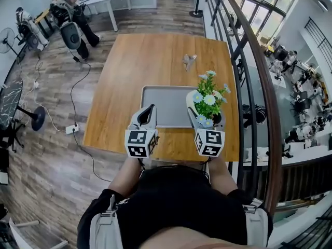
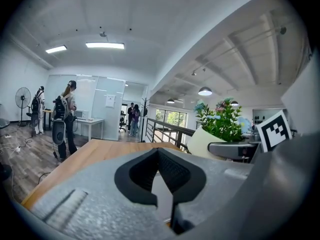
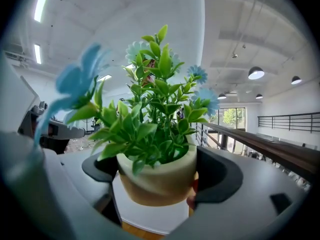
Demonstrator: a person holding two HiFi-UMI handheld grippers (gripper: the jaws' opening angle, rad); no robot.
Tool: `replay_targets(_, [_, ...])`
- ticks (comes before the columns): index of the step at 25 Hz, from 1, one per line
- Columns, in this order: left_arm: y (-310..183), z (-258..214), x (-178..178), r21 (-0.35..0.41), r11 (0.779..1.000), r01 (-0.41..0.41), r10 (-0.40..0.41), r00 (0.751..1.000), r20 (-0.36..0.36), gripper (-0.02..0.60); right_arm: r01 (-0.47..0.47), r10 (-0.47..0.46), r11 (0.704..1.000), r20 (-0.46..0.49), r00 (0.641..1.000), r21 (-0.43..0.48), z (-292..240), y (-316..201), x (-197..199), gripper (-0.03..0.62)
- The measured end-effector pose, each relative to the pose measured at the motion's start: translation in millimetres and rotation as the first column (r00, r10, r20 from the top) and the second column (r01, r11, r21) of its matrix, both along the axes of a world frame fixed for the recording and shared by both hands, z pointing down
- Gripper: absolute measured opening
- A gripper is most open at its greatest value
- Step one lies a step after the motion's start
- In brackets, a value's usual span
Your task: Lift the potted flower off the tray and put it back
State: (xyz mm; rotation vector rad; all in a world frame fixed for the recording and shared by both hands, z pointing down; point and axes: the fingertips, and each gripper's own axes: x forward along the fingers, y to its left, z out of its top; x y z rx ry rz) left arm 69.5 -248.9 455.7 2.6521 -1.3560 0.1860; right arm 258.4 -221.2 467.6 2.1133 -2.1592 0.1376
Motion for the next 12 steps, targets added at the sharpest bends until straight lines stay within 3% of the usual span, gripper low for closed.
replay_targets(12, [0.7, -1.6, -3.5, 0.012, 1.0, 0.017, -0.018, 1.0, 0.005, 0.012, -0.004, 0.004, 1.0, 0.002, 1.0, 0.021, -6.2, -3.2, 5.4, 0.471])
